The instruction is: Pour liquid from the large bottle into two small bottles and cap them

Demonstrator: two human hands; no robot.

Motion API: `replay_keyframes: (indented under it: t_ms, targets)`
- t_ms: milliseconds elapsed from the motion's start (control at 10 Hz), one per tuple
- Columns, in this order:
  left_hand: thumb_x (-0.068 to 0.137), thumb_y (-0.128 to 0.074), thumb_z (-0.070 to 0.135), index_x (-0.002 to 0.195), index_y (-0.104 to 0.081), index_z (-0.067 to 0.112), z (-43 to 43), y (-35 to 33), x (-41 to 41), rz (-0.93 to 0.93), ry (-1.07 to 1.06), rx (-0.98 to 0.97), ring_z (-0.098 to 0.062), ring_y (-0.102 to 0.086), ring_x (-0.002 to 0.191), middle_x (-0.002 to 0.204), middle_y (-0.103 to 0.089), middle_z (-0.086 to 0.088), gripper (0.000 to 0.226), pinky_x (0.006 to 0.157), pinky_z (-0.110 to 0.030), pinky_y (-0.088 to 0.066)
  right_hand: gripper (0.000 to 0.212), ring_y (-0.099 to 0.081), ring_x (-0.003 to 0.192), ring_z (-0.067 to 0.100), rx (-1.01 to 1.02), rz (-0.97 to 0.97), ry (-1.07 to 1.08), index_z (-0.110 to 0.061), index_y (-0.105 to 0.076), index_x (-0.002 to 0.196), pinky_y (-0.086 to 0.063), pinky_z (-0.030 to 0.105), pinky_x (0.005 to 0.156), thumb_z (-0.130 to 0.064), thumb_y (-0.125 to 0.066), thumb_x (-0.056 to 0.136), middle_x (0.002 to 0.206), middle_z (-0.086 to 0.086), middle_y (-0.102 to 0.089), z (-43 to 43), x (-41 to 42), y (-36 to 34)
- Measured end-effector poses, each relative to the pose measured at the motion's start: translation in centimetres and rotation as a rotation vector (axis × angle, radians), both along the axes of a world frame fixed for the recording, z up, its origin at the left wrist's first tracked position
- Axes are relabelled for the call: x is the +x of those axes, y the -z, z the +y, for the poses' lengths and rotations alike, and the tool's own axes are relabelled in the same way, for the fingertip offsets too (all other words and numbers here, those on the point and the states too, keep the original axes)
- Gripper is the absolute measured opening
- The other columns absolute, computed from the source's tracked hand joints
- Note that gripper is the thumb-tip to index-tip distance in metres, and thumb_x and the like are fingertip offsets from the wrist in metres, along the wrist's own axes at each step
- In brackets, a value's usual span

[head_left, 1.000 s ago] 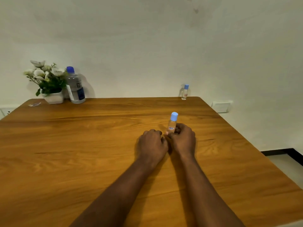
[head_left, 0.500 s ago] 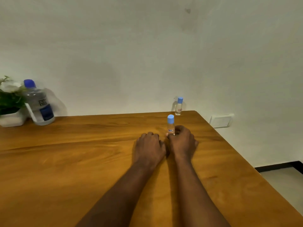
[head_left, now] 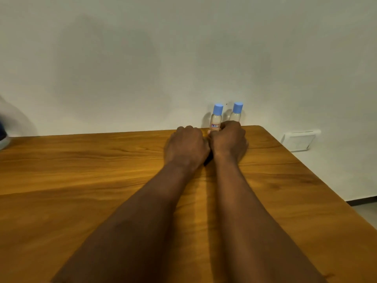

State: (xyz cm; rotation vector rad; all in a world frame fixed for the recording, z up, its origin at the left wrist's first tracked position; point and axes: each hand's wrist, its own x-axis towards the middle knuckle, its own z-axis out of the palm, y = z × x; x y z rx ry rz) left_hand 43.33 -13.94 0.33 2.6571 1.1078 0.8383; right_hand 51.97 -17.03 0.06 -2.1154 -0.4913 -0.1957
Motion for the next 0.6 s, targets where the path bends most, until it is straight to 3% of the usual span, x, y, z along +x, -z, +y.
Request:
replay_keyframes:
  t_ms: [200,400,500,600]
  targets:
    - [0.092,-0.044,0.029,0.070,-0.052,0.013,0.7,0.0,0.6,0.008,0.008,-0.007,-0.024,-0.055,0.083,0.078,-0.059,-0.007,0.028,0.066,-0.034,-0.044,0.034,-0.066,0.097,0.030,-0.017,-0.009,0.013,-0.013,-0.067,0.105,-0.052,0.041,0.086,-0.033,-0.075,0.080,0.106,0.009,-0.069,0.8,0.5,0.3]
    - [0.094,-0.044,0.029,0.081,-0.064,0.011,0.2,0.0,-0.4,0.031,0.002,0.013,-0.022,-0.058,0.082,0.084,-0.065,-0.008,0.030,0.071,-0.036,-0.051,0.037,-0.065,0.098,0.029,-0.074,-0.032,0.020,-0.011,-0.065,0.108,-0.052,0.040,0.087,-0.035,-0.074,0.082,0.107,0.010,-0.068,0.5,-0.4,-0.1]
    - [0.093,-0.044,0.029,0.083,-0.064,0.010,-0.5,-0.2,-1.4,0.006,0.000,0.013,-0.022,-0.057,0.085,0.088,-0.065,-0.008,0.030,0.072,-0.034,-0.047,0.038,-0.064,0.099,0.029,-0.060,-0.025,0.009,-0.010,-0.065,0.108,-0.051,0.039,0.087,-0.035,-0.074,0.081,0.108,0.011,-0.068,0.1,-0.9,-0.2]
    - [0.093,-0.043,0.030,0.093,-0.065,0.009,-1.4,-0.3,-2.6,0.046,-0.021,-0.014,-0.025,-0.054,0.097,0.100,-0.063,-0.009,0.030,0.079,-0.036,-0.044,0.034,-0.065,0.096,0.029,-0.069,-0.039,0.024,-0.011,-0.067,0.104,-0.052,0.040,0.086,-0.034,-0.075,0.080,0.105,0.010,-0.070,-0.6,-1.7,0.0]
